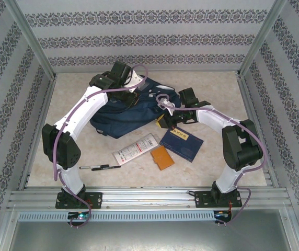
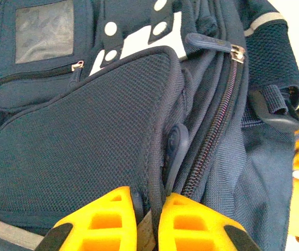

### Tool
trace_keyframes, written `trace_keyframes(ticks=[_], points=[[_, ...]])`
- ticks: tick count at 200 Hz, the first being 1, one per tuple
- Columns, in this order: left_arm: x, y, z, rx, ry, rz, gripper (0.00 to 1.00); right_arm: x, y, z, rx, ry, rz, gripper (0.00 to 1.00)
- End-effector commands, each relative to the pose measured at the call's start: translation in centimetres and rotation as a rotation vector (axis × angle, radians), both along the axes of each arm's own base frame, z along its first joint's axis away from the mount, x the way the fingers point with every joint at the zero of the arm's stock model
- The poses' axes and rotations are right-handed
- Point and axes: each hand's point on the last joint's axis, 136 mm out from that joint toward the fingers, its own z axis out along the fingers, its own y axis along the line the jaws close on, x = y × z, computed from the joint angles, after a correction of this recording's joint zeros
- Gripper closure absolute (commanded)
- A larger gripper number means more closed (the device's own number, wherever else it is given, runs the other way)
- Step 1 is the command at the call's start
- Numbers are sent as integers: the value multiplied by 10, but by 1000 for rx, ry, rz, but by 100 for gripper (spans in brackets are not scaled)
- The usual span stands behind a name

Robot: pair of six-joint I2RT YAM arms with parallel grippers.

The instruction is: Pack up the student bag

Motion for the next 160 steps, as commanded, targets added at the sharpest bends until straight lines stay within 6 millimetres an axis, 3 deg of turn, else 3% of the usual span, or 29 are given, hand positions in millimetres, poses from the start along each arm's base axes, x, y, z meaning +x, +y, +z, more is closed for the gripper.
trace_keyframes(ticks=[1, 44, 64, 94, 126, 141, 160], points=[[34, -1, 15, -37, -126, 61, 100, -21, 15, 6, 40, 152, 32, 94], [37, -8, 5, -73, -97, 69, 100, -34, 17, -3, 17, 301, -49, 95], [35, -20, 0, -160, -59, 85, 100, -37, 38, 2, 41, 311, -18, 94], [34, -37, -7, -258, -8, 124, 100, -15, 63, 0, 59, 363, -133, 87], [36, -48, -21, -286, 14, 138, 100, -8, 91, 12, 195, 406, -221, 75], [38, -49, -26, -291, 13, 136, 100, -3, 89, 10, 219, 436, -331, 68], [39, -49, -27, -292, 13, 129, 100, -6, 67, -6, 163, 483, -505, 64]])
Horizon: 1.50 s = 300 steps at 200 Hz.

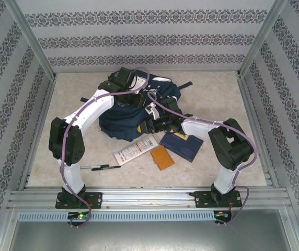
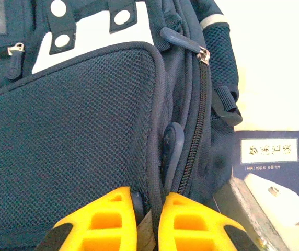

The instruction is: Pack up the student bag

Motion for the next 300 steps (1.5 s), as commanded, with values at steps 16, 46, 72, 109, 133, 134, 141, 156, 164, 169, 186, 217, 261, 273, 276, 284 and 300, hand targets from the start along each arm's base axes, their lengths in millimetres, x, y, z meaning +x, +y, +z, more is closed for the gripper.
trace_keyframes(ticks=[16, 46, 72, 109, 133, 134, 141, 156, 164, 169, 186, 217, 261, 273, 276, 284, 300], points=[[15, -17, 17, -97, -68, 0, 100, -1, -32, 7, -36, 75, -310, 59], [7, -23, 27, -118, -64, -48, 100, -9, -89, 7, -142, 60, -470, 44], [4, -25, 31, -118, -62, -84, 100, 9, -129, 10, -124, 150, -591, 40], [-1, -33, 42, -163, -52, -122, 100, 43, -122, 23, -23, 293, -650, 40], [-2, -34, 43, -170, -50, -129, 100, 63, -98, 28, 54, 375, -675, 41], [-2, -34, 43, -170, -49, -130, 100, 64, -97, 28, 58, 375, -674, 41], [-3, -34, 42, -168, -47, -132, 100, 68, -87, 33, 82, 379, -667, 41], [-3, -35, 38, -166, -41, -137, 100, 75, -71, 38, 105, 385, -663, 42], [-4, -35, 36, -166, -35, -140, 100, 78, -66, 36, 109, 397, -674, 42], [-3, -35, 36, -166, -35, -140, 100, 80, -64, 36, 116, 401, -680, 42], [-3, -37, 33, -171, -27, -146, 100, 86, -58, 36, 157, 422, -686, 56], [1, -35, 36, -171, -39, -149, 100, 88, -52, 41, 178, 410, -672, 95], [-12, 8, 76, -178, 81, 72, 37, 86, -33, 38, 184, 452, -685, 100], [-41, 21, 76, -174, 183, 134, 36, 87, -23, 42, 191, 450, -676, 100], [-49, 23, 74, -177, 214, 152, 37, 87, -21, 42, 192, 450, -672, 100], [-71, 29, 64, -191, 300, 213, 37, 87, -16, 44, 194, 450, -665, 100], [-113, 27, 39, -262, 437, 299, 39, 87, -7, 48, 202, 456, -642, 100]])
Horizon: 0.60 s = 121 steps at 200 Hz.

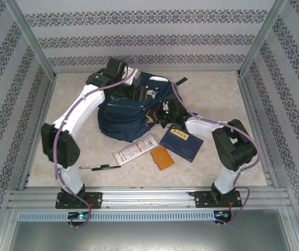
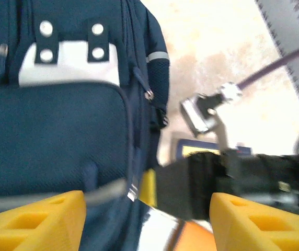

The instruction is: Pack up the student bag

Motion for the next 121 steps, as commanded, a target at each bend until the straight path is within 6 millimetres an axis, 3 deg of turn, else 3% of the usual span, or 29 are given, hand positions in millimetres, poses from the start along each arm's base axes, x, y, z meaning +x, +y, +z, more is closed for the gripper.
trace_keyframes(ticks=[1, 20, 45, 73, 121], points=[[-80, 10, -31, -68, 328, 156, 39, 15, 22, 36, 78, -79, 9, 100], [-116, 0, -48, -153, 314, 198, 40, 13, 33, 40, 107, -68, 34, 100], [-126, 14, -75, -164, 270, 318, 41, 7, 45, 44, 124, -64, 70, 100], [-120, 15, -91, -143, 268, 334, 39, 1, 54, 50, 136, -64, 91, 100], [-88, 4, -102, -103, 241, 346, 44, -10, 64, 53, 131, -60, 69, 100]])
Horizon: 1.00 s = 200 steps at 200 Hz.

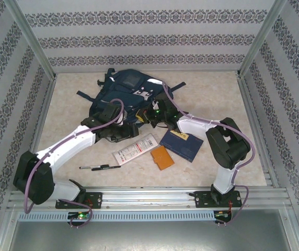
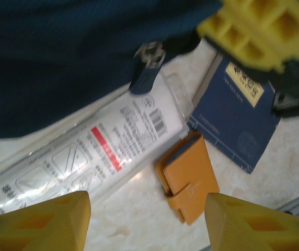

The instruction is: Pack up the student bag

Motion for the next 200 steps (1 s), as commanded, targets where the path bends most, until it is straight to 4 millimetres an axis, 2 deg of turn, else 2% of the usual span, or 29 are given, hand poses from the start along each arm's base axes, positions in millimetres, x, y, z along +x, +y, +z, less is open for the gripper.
trace_keyframes(ticks=[1, 26, 67, 93, 102, 138, 159, 200], points=[[31, -12, 11, -19, -81, 33, 44, 0, 19, 39, 79, -77, 13, 100], [42, -1, -3, 78, -82, 73, 47, -3, 25, 41, 90, -66, 3, 100], [47, 9, -26, 179, -59, 119, 53, -8, 33, 50, 105, -70, -3, 100], [49, 19, -35, 253, -70, 132, 67, -9, 32, 57, 111, -80, -13, 100], [50, 21, -36, 272, -81, 124, 75, -9, 32, 60, 113, -84, -16, 100], [53, 16, -21, 281, -179, 6, 100, -11, 25, 60, 102, -87, -29, 100], [50, 11, -9, 278, -229, -83, 100, -12, 19, 57, 81, -100, -27, 100], [33, 12, 7, 262, -332, -213, 100, -6, -6, 39, 12, -116, -29, 100]])
